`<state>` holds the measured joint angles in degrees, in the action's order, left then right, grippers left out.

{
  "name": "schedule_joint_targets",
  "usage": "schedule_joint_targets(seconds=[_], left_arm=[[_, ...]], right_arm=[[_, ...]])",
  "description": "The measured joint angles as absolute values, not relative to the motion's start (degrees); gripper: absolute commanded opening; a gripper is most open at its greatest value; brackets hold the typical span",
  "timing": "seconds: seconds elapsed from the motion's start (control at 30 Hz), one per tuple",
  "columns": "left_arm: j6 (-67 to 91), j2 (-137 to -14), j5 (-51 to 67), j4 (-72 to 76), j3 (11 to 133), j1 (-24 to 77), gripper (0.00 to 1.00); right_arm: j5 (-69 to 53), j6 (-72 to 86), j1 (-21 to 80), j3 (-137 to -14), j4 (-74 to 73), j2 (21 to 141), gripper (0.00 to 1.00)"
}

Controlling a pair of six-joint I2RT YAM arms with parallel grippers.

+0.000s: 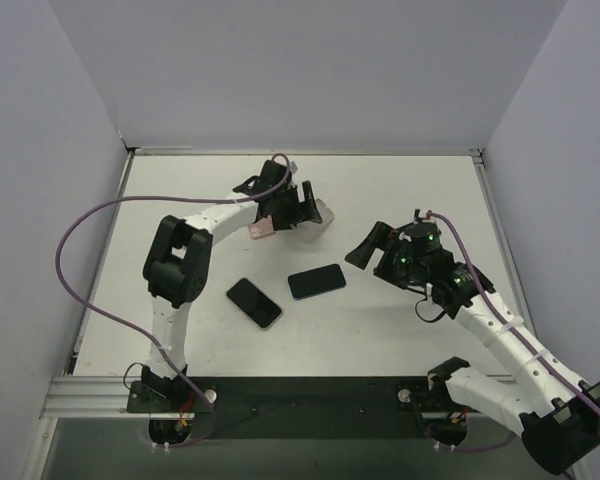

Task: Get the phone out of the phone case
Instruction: Place the phone case at the center of the board, then pick up the phone at the center of the board.

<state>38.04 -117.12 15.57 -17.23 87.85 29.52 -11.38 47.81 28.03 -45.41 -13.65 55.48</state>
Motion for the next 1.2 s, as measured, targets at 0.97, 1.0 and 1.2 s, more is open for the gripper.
schedule_joint_targets(seconds=[0.97,1.0,1.2], left_arm=[[32.47,-67.42,17.45,-36.47,50.81,-0.49,0.97],[32.45,-67.22,17.61,-36.67,50.68,-1.06,0.96],[32.23,-65.95,18.57,-37.12,49.52,-3.36,0.97]], right_arm=[[-5.63,20.14,63.02,-89.71,-24.32,112.81,0.92],[-5.69,19.55,63.29,-90.19,-24.77,114.28,0.92],[-5.39,17.69,62.92,-90.67,-27.22,119.48,0.92]])
